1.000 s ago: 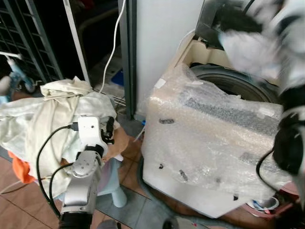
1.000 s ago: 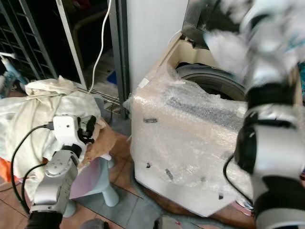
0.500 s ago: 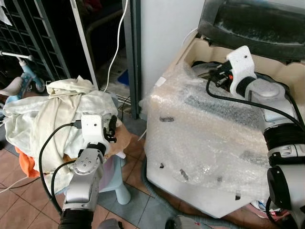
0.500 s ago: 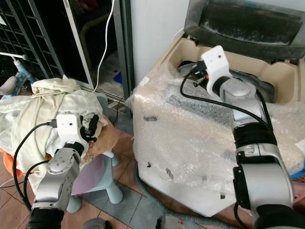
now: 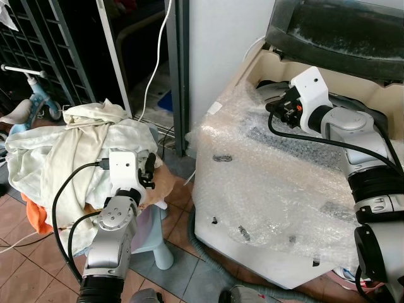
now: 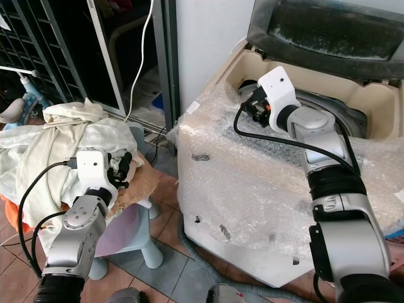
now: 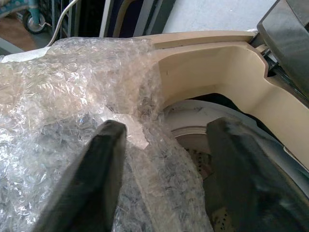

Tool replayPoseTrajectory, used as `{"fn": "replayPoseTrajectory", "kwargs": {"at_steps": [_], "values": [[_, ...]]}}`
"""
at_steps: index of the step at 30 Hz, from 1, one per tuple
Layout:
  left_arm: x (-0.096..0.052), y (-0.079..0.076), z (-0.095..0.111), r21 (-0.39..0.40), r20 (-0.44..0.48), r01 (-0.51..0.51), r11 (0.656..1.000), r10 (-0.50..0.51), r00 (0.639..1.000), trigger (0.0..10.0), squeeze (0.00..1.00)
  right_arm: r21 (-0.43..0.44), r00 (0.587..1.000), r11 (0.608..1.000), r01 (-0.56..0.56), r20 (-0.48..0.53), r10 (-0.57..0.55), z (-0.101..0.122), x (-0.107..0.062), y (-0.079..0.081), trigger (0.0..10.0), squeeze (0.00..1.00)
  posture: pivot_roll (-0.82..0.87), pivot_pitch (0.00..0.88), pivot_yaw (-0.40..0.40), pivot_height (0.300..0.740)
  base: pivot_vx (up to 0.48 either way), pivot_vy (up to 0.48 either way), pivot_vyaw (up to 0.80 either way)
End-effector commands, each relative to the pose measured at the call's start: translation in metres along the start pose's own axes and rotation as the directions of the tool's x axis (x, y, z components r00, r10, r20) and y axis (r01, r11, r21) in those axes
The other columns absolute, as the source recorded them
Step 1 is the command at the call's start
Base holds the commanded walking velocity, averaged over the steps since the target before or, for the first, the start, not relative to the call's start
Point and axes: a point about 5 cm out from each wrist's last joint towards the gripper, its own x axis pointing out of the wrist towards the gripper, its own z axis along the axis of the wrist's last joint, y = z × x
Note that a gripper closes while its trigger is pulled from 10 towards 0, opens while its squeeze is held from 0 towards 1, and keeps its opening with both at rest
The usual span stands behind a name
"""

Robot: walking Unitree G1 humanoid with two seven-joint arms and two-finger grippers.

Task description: Clothes washing

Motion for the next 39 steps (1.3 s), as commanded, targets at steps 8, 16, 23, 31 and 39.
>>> {"fn": "replayPoseTrajectory", "kwargs": {"at_steps": [8, 16, 23, 31, 39], "values": [[0.0, 0.001, -0.002, 0.013, -0.018, 0.0, 1.0, 0.001, 1.0, 10.0, 0.0, -0.015, 1.0, 1.0, -0.004, -0.002, 0.004, 0.002, -0.001, -0.001, 10.0, 1.0, -0.07, 0.0, 0.001, 0.74, 0.0, 0.0, 0.0], [0.0, 0.0, -0.002, 0.016, -0.016, -0.009, 1.0, 0.009, 1.0, 10.0, 0.0, 0.057, 0.998, 0.997, 0.051, 0.033, -0.053, -0.046, -0.004, 0.064, 10.0, 0.0, -0.05, 0.0, 0.029, 0.74, 0.0, 0.0, 0.0], [-0.002, 0.003, -0.003, 0.028, -0.015, -0.022, 0.999, 0.023, 1.0, 10.0, 0.0, 0.269, 0.838, 0.894, 0.359, 0.329, -0.436, -0.036, -0.036, 0.103, 10.0, 1.0, -0.06, 0.0, 0.033, 0.74, 0.0, 0.0, 0.0], [0.001, -0.001, 0.001, 0.025, 0.001, -0.027, 0.999, 0.027, 1.0, 10.0, 0.0, 0.24, 0.755, 0.876, 0.418, 0.445, -0.482, -0.005, -0.045, 0.095, 10.0, 1.0, -0.06, 0.0, 0.035, 0.74, 0.0, 0.0, 0.0], [0.002, 0.0, 0.0, 0.033, 0.0, -0.039, 0.999, 0.039, 0.999, 10.0, 0.0, 0.161, 0.79, 0.901, 0.404, 0.436, -0.432, -0.017, -0.044, 0.103, 10.0, 1.0, -0.06, 0.0, 0.025, 0.74, -0.037, 0.0, 0.0]]}}
